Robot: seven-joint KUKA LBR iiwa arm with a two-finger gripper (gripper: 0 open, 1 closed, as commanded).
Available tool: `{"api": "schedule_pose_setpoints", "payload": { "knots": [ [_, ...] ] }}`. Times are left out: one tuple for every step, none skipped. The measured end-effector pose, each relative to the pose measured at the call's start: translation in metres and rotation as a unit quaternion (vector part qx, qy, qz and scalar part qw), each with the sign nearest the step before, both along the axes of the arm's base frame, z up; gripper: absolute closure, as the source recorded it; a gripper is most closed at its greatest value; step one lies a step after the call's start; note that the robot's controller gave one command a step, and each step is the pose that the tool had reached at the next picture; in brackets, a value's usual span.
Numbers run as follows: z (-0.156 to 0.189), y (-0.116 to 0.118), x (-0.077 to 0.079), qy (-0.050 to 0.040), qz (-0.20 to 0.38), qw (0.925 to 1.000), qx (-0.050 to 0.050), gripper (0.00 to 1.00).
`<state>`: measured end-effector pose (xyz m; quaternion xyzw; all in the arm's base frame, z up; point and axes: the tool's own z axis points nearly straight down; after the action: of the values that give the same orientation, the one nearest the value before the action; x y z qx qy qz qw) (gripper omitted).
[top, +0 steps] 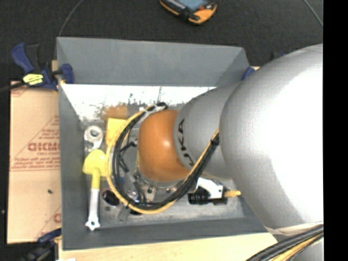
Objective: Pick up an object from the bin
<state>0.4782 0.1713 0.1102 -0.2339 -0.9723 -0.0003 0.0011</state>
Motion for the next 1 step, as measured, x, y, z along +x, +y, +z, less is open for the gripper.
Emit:
{"api": "schedule_pose_setpoints", "payload": {
  "knots": [
    [-0.0407,-0.0085,0.0025,-0.003,0.08,0.9968,-0.001,0.0]
  ]
}}
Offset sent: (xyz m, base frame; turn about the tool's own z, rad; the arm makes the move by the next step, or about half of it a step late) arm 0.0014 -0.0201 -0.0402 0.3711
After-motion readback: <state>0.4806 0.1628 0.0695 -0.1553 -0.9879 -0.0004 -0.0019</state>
